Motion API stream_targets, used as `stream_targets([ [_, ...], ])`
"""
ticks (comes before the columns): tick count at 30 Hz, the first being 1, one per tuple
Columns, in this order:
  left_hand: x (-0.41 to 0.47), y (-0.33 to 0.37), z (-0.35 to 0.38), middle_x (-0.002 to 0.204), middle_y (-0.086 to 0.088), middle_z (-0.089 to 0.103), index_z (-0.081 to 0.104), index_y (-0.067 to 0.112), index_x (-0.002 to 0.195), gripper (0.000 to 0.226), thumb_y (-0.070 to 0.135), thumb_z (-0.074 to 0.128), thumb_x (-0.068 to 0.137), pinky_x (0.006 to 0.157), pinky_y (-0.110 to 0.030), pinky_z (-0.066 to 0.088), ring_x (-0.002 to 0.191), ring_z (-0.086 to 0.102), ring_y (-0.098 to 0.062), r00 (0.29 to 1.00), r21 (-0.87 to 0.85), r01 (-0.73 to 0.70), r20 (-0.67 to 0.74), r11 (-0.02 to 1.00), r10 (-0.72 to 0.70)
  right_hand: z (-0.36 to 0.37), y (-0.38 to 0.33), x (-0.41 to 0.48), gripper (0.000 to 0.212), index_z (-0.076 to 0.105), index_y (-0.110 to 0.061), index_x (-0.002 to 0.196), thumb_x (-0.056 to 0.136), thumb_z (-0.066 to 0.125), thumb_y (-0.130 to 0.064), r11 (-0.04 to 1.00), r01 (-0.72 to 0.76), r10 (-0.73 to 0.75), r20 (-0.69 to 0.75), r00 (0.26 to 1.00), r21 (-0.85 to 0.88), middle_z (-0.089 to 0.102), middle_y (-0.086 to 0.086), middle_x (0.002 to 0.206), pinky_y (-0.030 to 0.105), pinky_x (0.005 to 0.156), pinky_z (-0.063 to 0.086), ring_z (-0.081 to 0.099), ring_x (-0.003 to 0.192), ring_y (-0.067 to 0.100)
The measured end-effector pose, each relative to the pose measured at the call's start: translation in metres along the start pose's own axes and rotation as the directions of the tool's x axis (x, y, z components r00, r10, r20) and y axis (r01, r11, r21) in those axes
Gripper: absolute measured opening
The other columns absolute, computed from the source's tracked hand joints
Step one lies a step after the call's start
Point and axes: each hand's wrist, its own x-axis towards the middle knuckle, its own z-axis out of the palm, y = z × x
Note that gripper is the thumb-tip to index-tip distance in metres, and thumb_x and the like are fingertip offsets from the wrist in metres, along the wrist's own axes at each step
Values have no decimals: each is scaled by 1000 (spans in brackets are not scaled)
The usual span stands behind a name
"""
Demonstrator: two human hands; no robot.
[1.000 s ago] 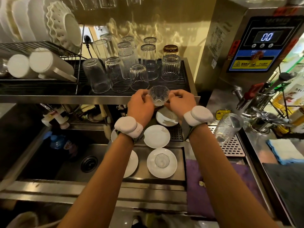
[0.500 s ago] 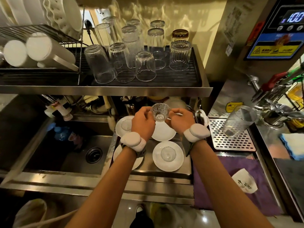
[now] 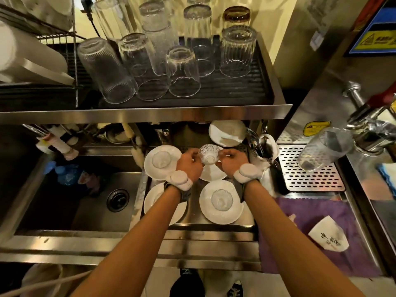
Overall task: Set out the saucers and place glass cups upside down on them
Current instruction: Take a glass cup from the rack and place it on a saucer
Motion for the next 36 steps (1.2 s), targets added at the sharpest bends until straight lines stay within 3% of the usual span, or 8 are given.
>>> stream_targets([
  [4,21,-17,11,119,-19,68,60,11,124,32,8,55,92,92,-51,56,107,66,-38,997,36,42,70,998,-44,7,12,15,18,71,-14,105,88,66,-18,998,-69,69,38,997,10,75,17,109,47,98,56,72,104,33],
  [12,46,-45,25,122,-20,65,56,10,129,48,-4,55,83,96,-54,54,111,63,-41,982,47,102,153,994,-108,19,27,40,23,73,-12,108,90,62,-21,993,-119,119,43,992,-9,75,18,114,49,100,55,70,109,36],
  [17,50,-50,29,122,-15,67,56,14,129,54,7,57,76,95,-50,56,109,65,-35,981,95,74,169,993,-90,24,35,46,28,72,-8,114,93,61,-22,985,-168,167,23,986,35,73,22,117,51,100,55,69,111,40],
  [24,52,-53,33,121,-13,67,58,16,127,51,2,56,78,95,-49,56,108,65,-33,981,93,89,163,992,-103,26,32,45,43,72,-1,111,99,49,-36,985,-173,173,19,985,-17,70,27,118,53,100,54,67,112,44],
  [27,52,-56,33,120,-13,65,58,15,127,51,-1,57,78,96,-49,55,109,64,-32,982,89,82,164,993,-96,26,32,40,46,73,1,103,102,45,-36,989,-142,142,11,990,-43,71,28,114,51,98,54,67,110,43],
  [32,50,-56,34,122,-17,64,56,11,129,61,10,52,69,96,-53,54,111,63,-37,980,49,78,181,996,-86,23,30,36,45,72,0,107,102,45,-36,989,-141,142,10,990,-51,71,27,116,48,98,54,66,112,41],
  [36,47,-61,30,123,-14,64,56,13,128,53,4,53,77,98,-50,54,107,66,-33,981,76,91,163,993,-102,21,27,29,43,71,-3,114,101,48,-36,988,-147,148,5,989,-48,71,24,120,43,100,53,65,115,39],
])
